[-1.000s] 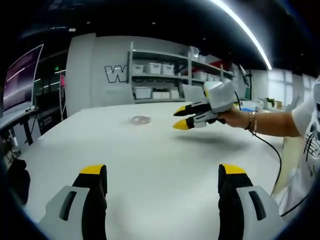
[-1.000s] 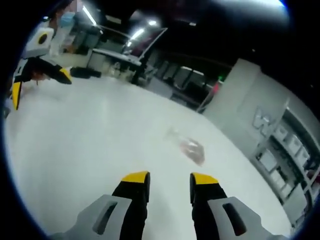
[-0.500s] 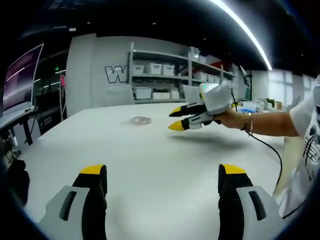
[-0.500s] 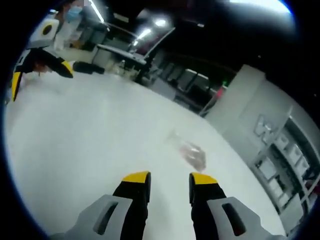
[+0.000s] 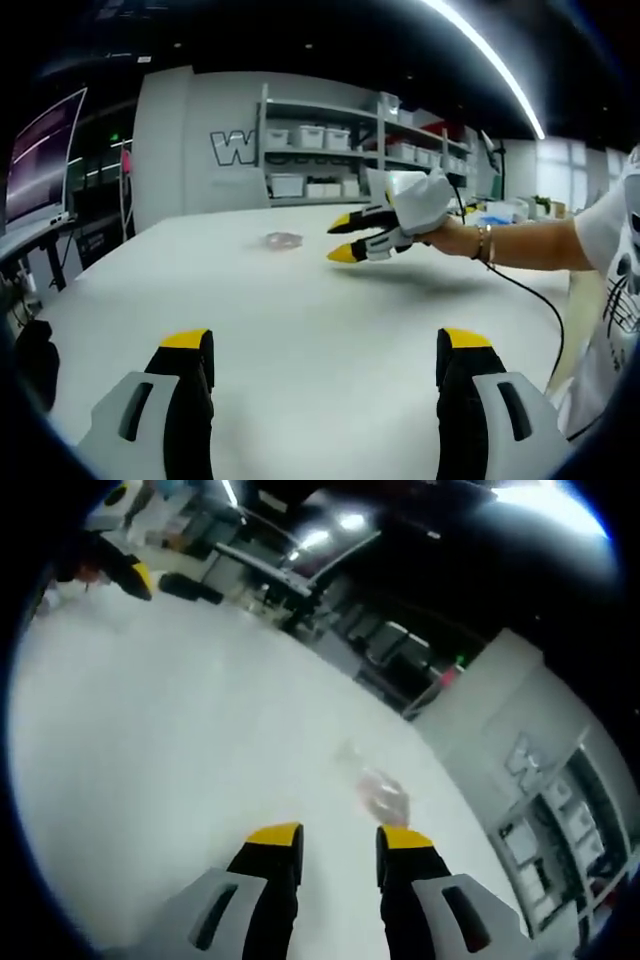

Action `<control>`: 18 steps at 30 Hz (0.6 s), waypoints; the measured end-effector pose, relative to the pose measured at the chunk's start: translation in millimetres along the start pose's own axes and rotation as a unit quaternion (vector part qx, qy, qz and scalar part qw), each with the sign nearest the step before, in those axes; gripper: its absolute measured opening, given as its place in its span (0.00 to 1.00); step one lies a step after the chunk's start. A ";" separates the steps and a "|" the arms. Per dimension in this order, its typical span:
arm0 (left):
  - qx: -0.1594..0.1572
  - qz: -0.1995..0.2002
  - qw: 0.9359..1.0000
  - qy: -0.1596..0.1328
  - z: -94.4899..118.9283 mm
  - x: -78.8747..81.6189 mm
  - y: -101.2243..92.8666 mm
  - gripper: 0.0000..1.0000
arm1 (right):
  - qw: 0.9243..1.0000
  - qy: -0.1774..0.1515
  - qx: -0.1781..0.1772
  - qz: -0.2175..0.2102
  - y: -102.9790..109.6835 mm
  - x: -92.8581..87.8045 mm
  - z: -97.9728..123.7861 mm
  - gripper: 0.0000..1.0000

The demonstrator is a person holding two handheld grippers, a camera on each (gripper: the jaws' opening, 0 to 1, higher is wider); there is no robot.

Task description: Open the resealable bag by pulling the two sides of the seal apart until the entire bag opening is separated and visibly accessible.

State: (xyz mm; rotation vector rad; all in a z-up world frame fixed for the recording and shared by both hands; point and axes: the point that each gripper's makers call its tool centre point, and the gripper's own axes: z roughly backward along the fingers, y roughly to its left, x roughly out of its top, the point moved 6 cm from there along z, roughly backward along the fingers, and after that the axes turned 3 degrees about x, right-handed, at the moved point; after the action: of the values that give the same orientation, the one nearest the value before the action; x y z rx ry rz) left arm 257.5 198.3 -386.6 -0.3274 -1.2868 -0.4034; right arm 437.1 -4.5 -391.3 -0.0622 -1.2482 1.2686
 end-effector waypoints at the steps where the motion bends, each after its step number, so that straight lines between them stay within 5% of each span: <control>1: -0.001 0.000 1.000 0.001 -0.5 0.1 -0.3 0.91 | 1.000 0.000 0.000 0.002 -0.3 -0.1 -0.6 0.27; 18: 0.002 0.001 1.000 0.004 -3.0 0.7 5.0 0.91 | 1.000 -0.005 0.007 0.025 -14.5 5.6 -26.5 0.25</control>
State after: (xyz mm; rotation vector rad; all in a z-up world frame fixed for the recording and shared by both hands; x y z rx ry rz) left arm 262.6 201.3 -386.8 -0.3242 -1.2794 -0.3994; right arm 464.5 9.1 -389.1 -0.0764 -1.2526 1.3223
